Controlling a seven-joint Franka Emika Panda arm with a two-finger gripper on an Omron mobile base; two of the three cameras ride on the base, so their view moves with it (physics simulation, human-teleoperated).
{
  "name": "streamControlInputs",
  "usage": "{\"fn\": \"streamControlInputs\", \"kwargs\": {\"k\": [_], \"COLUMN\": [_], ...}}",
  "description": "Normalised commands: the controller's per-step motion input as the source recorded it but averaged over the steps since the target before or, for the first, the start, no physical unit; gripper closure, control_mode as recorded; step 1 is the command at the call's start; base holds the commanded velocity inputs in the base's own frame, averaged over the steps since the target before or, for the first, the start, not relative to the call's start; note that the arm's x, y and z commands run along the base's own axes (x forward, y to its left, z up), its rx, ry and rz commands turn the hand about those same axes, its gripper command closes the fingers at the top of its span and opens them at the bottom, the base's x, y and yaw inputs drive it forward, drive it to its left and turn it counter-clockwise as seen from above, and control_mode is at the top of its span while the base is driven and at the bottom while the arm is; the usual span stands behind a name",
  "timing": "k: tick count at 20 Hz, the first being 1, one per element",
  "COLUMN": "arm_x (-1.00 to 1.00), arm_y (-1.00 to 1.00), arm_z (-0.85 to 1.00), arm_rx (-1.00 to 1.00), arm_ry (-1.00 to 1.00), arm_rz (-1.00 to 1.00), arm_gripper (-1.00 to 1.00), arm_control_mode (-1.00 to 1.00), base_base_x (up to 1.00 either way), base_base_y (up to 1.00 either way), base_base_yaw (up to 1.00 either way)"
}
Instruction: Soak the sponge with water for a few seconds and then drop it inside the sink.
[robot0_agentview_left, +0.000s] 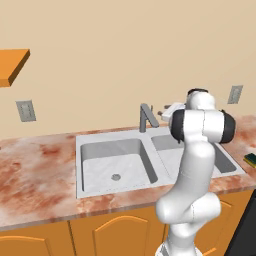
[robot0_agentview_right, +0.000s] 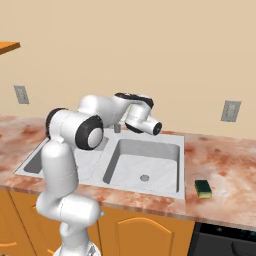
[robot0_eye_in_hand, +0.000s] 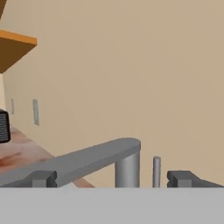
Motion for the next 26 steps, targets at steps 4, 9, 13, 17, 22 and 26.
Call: {"fn": "streamControlInputs", "kwargs": {"k": [4, 9, 13, 17, 22, 26], "arm_x": [0.31, 0.29, 0.29, 0.27, 0.28, 0.27], "arm_y": [0.00, 0.00, 0.00, 0.00, 0.00, 0.00], "arm_z": [-0.16, -0.16, -0.19, -0.17, -0.13, -0.05], "arm_rx": [0.00, 0.00, 0.00, 0.00, 0.00, 0.00], "arm_ry": [0.00, 0.00, 0.00, 0.00, 0.00, 0.00], "arm_rz": [0.00, 0.00, 0.00, 0.00, 0.00, 0.00], "arm_gripper": [-1.00, -1.00, -1.00, -1.00, -1.00, -1.00], "arm_control_mode": [-1.00, -1.00, -1.00, -1.00, -1.00, -1.00], "base_base_x": [0.00, 0.00, 0.00, 0.00, 0.00, 0.00], "base_base_y": [0.00, 0.00, 0.00, 0.00, 0.00, 0.00], "base_base_yaw": [0.00, 0.00, 0.00, 0.00, 0.00, 0.00]}}
